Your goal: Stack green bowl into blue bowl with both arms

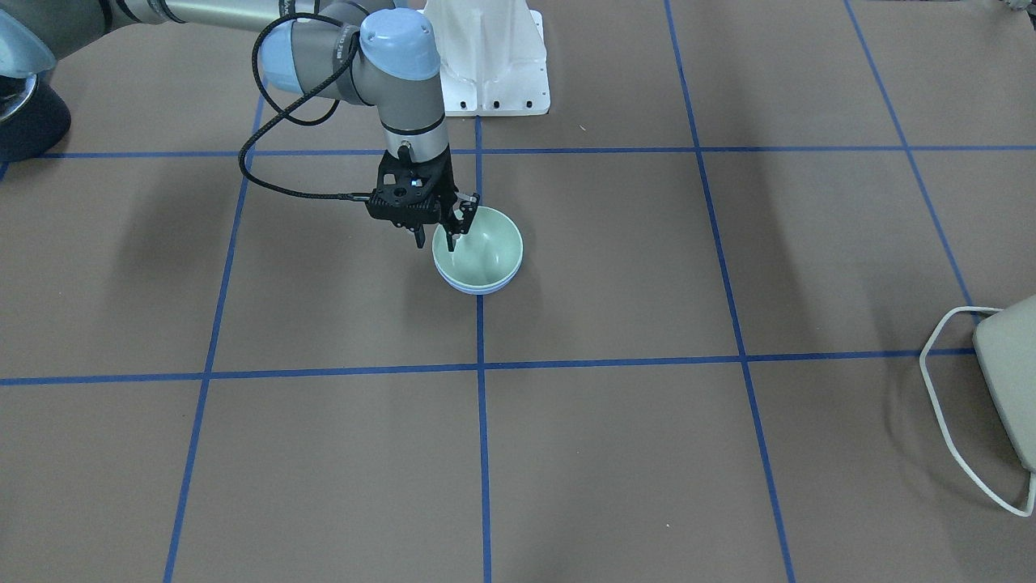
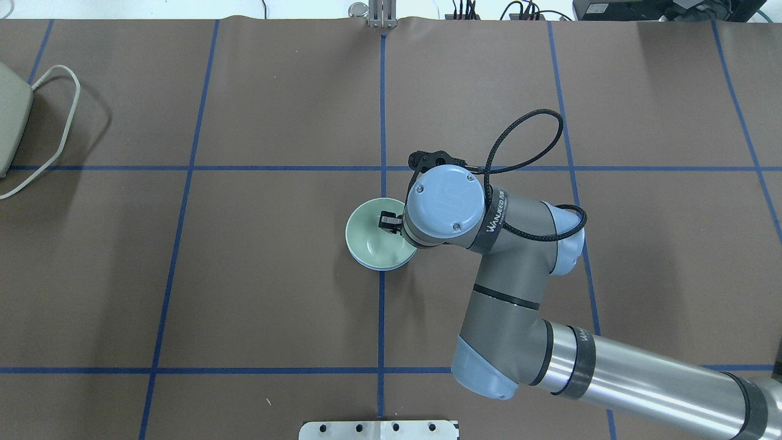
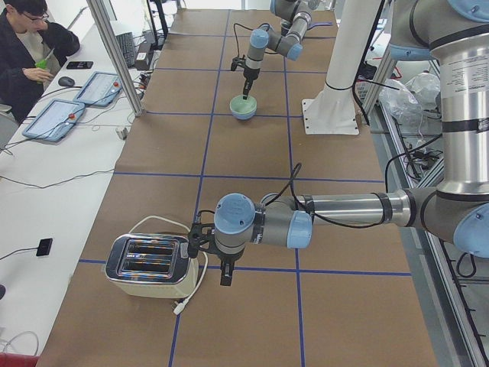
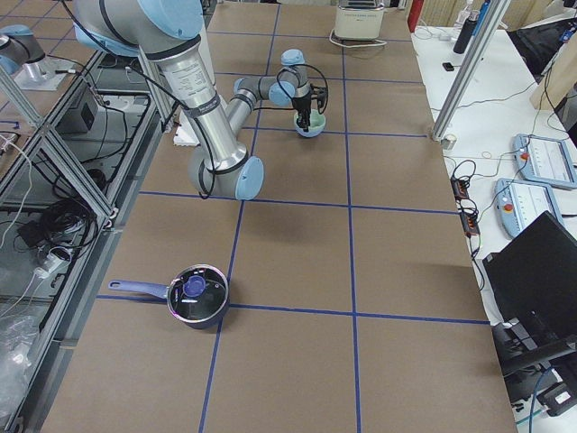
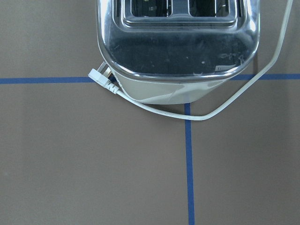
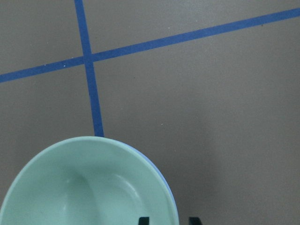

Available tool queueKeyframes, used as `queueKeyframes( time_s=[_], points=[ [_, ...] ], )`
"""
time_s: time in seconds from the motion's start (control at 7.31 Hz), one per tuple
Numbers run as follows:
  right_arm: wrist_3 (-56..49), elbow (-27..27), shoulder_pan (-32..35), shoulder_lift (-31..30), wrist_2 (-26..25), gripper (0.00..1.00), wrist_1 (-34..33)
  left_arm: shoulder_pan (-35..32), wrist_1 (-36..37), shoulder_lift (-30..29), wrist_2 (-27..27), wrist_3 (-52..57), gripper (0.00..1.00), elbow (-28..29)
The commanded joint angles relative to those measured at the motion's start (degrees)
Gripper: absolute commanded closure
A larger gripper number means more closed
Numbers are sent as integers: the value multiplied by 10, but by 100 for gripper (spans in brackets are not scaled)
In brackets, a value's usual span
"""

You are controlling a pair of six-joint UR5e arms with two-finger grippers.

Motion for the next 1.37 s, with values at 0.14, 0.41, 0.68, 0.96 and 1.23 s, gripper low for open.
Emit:
queueKeyframes(
  time_s=[0.14, 0.41, 0.68, 0.96, 1.23],
  points=[
    [-122, 12, 135, -15, 112, 0, -7, 12, 5, -5, 0, -33, 1, -2],
    [-276, 12, 250, -69, 203, 0, -7, 51, 2, 9, 20, -133, 1, -34],
    [-448, 12, 362, -145, 283, 0, -7, 52, 2, 11, 22, -129, 1, -35],
    [-631, 8, 451, -237, 315, 0, -12, 51, 10, 12, 20, -21, 1, -32],
    [-791, 14, 531, -279, 317, 0, -137, 51, 72, -2, 22, -10, 1, -38]
  ],
)
